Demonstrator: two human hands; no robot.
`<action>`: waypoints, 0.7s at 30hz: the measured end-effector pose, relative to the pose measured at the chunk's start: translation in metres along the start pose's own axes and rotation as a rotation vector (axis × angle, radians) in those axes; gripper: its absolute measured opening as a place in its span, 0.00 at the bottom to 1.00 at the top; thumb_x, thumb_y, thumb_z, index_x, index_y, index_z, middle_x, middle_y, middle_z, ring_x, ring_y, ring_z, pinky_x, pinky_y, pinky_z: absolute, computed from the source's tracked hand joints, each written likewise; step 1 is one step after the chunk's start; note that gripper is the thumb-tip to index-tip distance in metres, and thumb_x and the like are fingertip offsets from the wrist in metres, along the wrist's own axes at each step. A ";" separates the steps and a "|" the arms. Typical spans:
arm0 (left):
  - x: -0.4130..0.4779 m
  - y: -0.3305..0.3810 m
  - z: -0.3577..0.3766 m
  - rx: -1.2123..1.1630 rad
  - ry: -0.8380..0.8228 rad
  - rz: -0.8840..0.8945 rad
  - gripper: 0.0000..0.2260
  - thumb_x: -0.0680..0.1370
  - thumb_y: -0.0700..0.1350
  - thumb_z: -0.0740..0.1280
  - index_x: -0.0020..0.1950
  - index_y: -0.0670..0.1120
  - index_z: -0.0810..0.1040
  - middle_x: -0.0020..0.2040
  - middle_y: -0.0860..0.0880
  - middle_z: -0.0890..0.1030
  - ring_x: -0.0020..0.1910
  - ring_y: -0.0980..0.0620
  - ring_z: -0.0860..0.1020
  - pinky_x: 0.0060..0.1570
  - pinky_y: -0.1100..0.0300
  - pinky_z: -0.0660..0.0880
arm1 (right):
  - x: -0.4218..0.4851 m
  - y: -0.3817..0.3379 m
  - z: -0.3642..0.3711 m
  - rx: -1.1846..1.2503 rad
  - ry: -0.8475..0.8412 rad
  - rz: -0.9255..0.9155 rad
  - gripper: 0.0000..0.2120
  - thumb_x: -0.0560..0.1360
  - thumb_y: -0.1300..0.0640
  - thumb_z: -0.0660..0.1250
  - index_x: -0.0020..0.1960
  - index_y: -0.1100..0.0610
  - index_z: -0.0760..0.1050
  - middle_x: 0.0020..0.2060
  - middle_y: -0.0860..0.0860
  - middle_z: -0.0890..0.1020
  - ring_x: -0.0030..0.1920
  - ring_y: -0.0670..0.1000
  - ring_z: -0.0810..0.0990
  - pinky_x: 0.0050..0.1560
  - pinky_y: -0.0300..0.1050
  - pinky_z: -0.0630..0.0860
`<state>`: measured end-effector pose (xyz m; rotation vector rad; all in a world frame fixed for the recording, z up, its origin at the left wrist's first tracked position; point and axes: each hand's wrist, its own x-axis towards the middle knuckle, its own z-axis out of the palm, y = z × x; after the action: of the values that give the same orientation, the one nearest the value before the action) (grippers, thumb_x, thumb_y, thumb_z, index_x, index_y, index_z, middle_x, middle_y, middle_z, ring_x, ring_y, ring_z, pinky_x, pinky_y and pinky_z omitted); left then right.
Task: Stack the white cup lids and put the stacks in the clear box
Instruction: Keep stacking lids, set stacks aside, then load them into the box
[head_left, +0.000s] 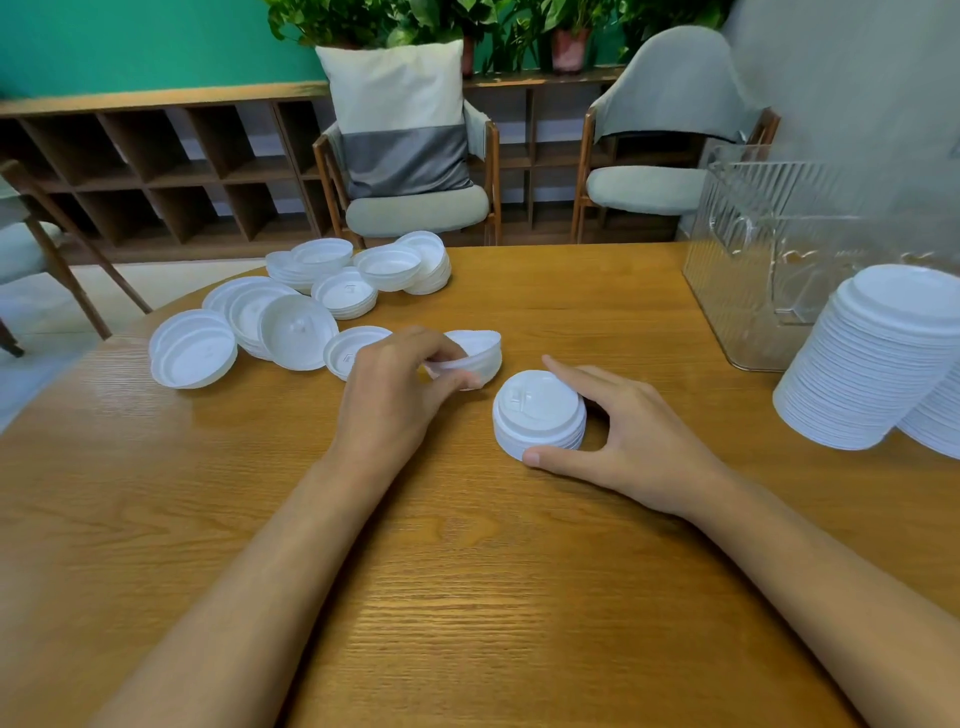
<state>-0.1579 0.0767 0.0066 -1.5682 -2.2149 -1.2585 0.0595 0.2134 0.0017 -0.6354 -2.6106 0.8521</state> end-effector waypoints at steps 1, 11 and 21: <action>0.000 0.003 0.000 -0.043 0.016 -0.001 0.10 0.71 0.48 0.82 0.48 0.47 0.86 0.45 0.54 0.84 0.45 0.56 0.80 0.49 0.58 0.76 | 0.000 0.000 0.000 0.000 0.000 -0.003 0.48 0.69 0.36 0.78 0.82 0.46 0.62 0.70 0.33 0.68 0.66 0.28 0.61 0.58 0.14 0.52; 0.004 0.027 -0.007 -0.531 0.077 -0.275 0.12 0.81 0.44 0.74 0.64 0.47 0.81 0.53 0.53 0.87 0.49 0.54 0.85 0.53 0.54 0.83 | 0.002 0.002 0.001 0.035 0.014 -0.001 0.50 0.69 0.35 0.78 0.83 0.44 0.58 0.71 0.33 0.69 0.72 0.34 0.64 0.67 0.23 0.57; -0.002 0.027 0.008 -0.573 -0.174 -0.291 0.15 0.82 0.43 0.72 0.68 0.50 0.83 0.54 0.53 0.86 0.50 0.59 0.82 0.53 0.68 0.76 | 0.002 0.001 0.001 0.090 0.023 -0.069 0.50 0.68 0.38 0.81 0.82 0.36 0.56 0.70 0.32 0.72 0.72 0.33 0.68 0.73 0.37 0.66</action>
<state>-0.1322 0.0830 0.0148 -1.6095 -2.3892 -2.0613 0.0580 0.2145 0.0009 -0.5238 -2.5419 0.9297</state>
